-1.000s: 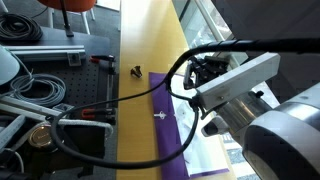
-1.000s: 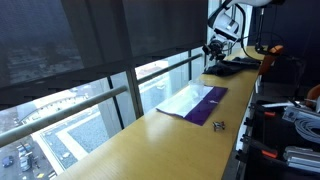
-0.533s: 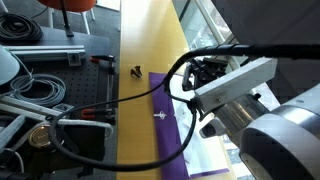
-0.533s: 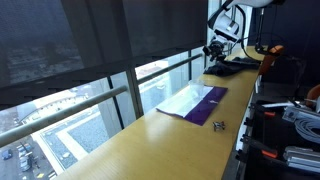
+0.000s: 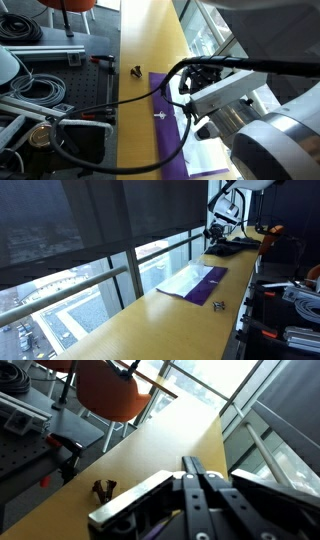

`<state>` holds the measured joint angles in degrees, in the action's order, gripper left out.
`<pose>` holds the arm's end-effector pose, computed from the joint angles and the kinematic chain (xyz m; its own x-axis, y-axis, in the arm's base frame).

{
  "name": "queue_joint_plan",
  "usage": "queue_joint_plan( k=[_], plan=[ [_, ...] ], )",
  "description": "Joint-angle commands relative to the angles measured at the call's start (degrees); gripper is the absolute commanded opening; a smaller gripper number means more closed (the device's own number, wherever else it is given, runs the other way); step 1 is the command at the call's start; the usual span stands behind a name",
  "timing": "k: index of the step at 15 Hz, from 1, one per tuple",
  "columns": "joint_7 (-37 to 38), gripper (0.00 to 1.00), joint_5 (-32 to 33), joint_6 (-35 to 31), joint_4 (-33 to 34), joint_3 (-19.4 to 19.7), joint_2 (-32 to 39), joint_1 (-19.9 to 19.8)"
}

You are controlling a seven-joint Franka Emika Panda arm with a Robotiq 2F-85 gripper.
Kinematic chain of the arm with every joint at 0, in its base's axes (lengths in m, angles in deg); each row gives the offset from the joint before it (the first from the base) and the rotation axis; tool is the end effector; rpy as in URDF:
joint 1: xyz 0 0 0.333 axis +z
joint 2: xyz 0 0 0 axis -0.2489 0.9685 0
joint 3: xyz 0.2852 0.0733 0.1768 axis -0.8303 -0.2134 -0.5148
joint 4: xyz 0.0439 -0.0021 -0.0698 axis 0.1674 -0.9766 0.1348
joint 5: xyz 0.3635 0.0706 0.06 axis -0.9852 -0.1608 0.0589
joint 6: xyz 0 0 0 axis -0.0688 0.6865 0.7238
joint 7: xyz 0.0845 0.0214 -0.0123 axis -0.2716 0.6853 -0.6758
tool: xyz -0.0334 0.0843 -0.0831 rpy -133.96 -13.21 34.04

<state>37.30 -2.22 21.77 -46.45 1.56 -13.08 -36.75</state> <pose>0.5890 -0.2011 0.2694 0.5082 -0.0583 -0.8593 -0.8297 -0.3005 -0.4704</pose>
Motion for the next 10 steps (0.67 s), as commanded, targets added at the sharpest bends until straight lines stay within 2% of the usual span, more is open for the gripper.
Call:
queue_joint_plan(
  k=[1,5,7,8,9,10],
  plan=[
    [2.62,0.0,-1.78,2.18,3.67,-0.08,2.32,-1.03],
    [5.19,0.0,-3.09,2.23,7.22,-0.27,5.3,-2.32],
    [6.57,0.26,-4.32,2.22,8.8,-0.41,6.59,-3.04],
    [7.07,0.07,-4.85,2.21,9.47,-0.53,7.11,-3.35],
    [7.53,0.36,-5.53,2.28,10.05,-0.7,7.48,-3.6],
    [7.97,0.41,-6.12,2.25,10.55,-0.78,7.89,-3.75]
  ],
)
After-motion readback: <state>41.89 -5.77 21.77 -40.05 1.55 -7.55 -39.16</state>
